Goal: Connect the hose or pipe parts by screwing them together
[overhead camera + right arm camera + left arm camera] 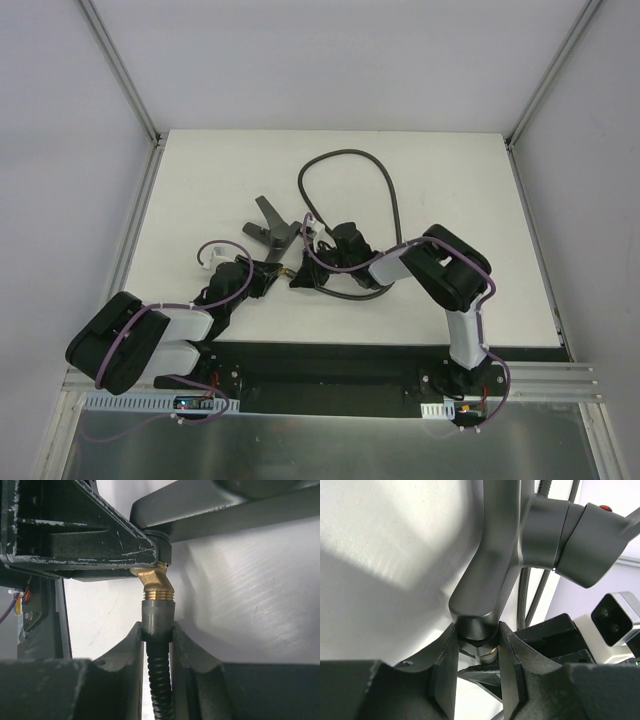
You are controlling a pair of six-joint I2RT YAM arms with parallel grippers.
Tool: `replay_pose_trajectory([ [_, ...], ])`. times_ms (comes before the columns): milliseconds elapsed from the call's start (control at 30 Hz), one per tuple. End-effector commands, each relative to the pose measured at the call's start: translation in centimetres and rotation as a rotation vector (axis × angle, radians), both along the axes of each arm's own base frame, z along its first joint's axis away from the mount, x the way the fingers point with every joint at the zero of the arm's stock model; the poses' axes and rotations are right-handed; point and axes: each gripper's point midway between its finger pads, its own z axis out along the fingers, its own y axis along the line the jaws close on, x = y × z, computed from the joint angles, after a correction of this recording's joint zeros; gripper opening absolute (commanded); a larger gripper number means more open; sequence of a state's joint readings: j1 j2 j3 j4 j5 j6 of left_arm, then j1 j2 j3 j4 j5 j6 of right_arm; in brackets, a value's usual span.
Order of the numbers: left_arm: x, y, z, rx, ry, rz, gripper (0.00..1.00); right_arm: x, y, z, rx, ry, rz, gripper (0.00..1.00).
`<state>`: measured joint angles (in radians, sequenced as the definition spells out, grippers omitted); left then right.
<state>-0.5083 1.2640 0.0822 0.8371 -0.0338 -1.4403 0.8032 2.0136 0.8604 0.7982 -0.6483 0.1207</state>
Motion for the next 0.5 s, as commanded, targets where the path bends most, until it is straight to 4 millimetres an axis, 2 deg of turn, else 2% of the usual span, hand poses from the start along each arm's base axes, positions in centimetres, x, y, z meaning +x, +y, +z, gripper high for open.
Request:
replay_pose_trajectory([
  [0,-2.1,-1.1,-1.1,0.029,0.019,-0.127,0.0,5.1,2.0,2.9,0.037,-0.127,-0.072,0.03],
  [133,-2.0,-0.8,-1.0,0.044,0.025,-0.11,0.08,6.0,2.1,2.6,0.0,-0.151,-0.068,0.03],
  [267,-1.8,-0.2,-1.0,0.09,0.042,-0.093,0.23,6.3,2.2,2.4,-0.042,-0.179,-0.036,0.02],
  [300,-2.0,-0.1,-1.2,0.101,0.061,-0.095,0.29,6.0,1.9,1.6,-0.072,-0.177,-0.017,0.02],
  [400,-1.6,0.7,-0.8,0.129,0.045,-0.055,0.39,6.3,1.8,1.3,-0.106,-0.184,-0.003,0.01],
  [467,-1.2,0.8,0.1,0.134,0.021,-0.045,0.42,6.5,1.9,1.4,-0.111,-0.193,-0.007,0.01],
])
